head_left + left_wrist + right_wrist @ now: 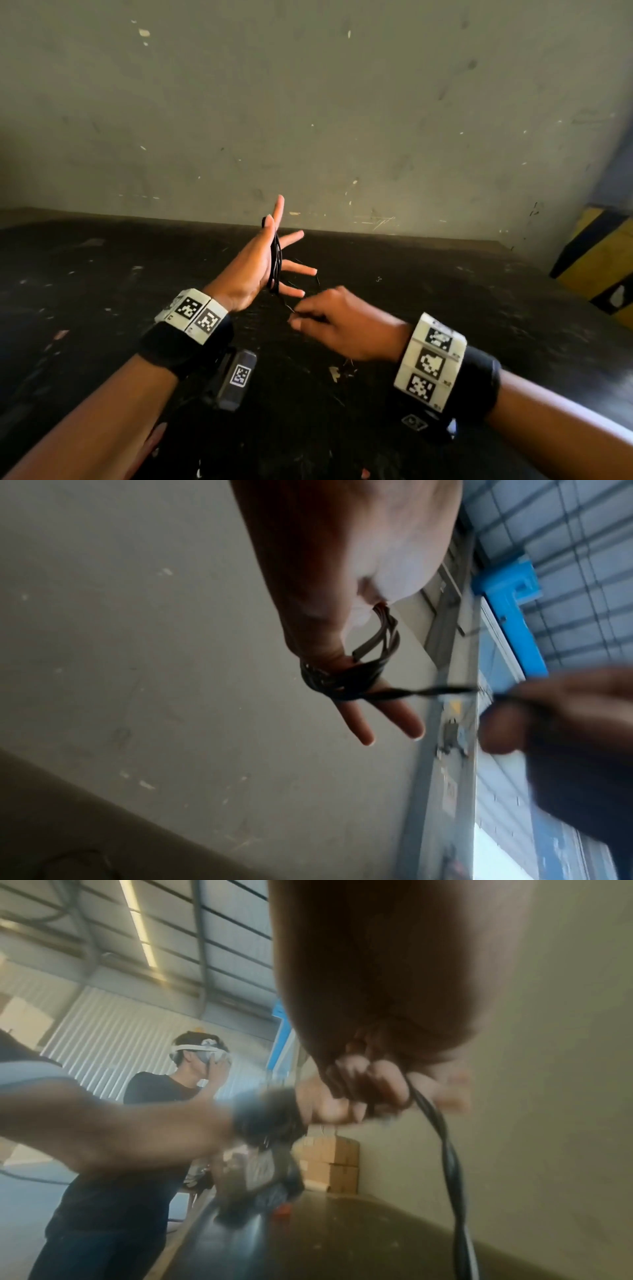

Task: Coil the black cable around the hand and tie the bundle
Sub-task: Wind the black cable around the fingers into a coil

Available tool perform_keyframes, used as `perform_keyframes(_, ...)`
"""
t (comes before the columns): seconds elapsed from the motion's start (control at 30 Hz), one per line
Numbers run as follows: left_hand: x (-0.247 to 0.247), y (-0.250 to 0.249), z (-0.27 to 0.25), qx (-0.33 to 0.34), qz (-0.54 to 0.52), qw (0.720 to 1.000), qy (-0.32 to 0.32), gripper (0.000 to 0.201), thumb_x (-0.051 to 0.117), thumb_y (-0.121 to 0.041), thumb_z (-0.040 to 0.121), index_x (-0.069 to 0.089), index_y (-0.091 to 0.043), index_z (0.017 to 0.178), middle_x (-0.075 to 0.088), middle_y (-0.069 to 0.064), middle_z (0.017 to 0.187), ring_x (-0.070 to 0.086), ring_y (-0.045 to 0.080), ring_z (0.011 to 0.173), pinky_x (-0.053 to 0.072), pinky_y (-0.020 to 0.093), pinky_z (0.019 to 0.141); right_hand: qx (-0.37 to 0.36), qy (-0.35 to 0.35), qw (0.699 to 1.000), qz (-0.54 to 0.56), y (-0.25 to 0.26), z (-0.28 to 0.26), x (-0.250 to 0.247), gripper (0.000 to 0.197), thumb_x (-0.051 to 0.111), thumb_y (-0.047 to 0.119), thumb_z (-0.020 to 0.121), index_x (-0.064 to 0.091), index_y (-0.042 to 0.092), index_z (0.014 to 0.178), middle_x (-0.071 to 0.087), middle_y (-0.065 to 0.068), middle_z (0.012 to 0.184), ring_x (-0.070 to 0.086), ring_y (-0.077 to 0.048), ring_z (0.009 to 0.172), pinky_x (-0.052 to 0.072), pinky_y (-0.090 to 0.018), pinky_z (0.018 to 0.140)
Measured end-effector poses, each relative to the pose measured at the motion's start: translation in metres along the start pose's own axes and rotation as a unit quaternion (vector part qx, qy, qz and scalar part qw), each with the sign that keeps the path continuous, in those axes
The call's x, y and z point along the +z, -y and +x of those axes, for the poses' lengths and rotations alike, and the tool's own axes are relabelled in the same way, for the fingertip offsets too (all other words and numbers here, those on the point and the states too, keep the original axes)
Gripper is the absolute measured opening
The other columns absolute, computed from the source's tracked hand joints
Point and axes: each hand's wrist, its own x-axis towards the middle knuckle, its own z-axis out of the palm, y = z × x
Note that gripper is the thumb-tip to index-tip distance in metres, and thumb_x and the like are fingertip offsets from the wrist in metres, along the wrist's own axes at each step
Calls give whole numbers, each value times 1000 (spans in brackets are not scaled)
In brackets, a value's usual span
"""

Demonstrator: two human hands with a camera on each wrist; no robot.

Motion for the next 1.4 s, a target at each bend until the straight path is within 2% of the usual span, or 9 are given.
perform_keyframes(0.2,13,20,-9,-48,136,988,54,49,22,-65,83,7,-71,130,41,8,146,72,27,90,59,46,61,-29,43,987,-149,20,4,-50,16,62,23,87,73,12,89,63,8,68,52,0,55,39,-14,56)
perform_keyframes(0.33,18,29,-15,-114,176,972,108,60,20,-63,87,8,-53,144,33,10,152,72,31,88,60,50,63,-44,51,977,-201,31,6,-89,11,70,24,81,74,14,84,60,13,64,52,3,54,37,-7,51)
perform_keyframes(0.57,32,11,-36,-155,51,954,250,65,39,-80,70,17,-72,130,42,-2,147,69,36,97,60,40,54,-56,-46,981,-178,12,4,-145,26,73,32,77,72,6,74,55,13,54,50,-1,50,36,-8,49)
perform_keyframes(0.77,42,-8,-47,-122,-45,948,289,49,24,-64,85,18,-68,134,49,3,145,68,37,96,60,37,51,-45,-101,993,-31,-22,5,-123,35,68,32,80,69,-2,71,56,-16,55,43,-18,47,32,-24,47)
perform_keyframes(0.93,43,-22,-38,-56,-161,955,243,46,25,-60,86,27,-67,131,49,9,144,69,37,96,61,40,53,-4,-145,986,85,-43,6,-68,32,52,24,94,68,13,70,49,-7,51,42,-15,43,34,-21,42)
perform_keyframes(1.0,41,-23,-27,-34,-194,958,210,50,27,-59,86,25,-62,136,46,11,146,68,38,98,61,42,54,8,-141,982,126,-45,7,-38,25,48,14,96,67,19,79,56,-9,60,51,-16,50,41,-19,44)
perform_keyframes(1.07,39,-23,-17,-13,-204,964,169,49,24,-58,89,22,-61,138,42,14,149,69,38,98,61,43,56,45,-121,977,168,-42,7,-13,20,45,9,96,65,9,96,56,-5,65,53,-16,54,43,-18,45)
perform_keyframes(1.27,28,-21,0,34,-87,995,41,47,12,-56,94,3,-62,140,35,7,153,68,34,102,61,41,64,49,0,989,140,-17,4,19,27,40,24,100,50,10,121,57,0,69,58,-11,55,52,-23,58)
perform_keyframes(1.4,13,-11,4,29,13,1000,3,45,10,-55,95,2,-63,138,28,7,156,70,31,98,60,46,67,60,7,992,107,-2,-2,9,24,47,23,97,56,10,116,57,5,67,55,-3,47,48,-16,52)
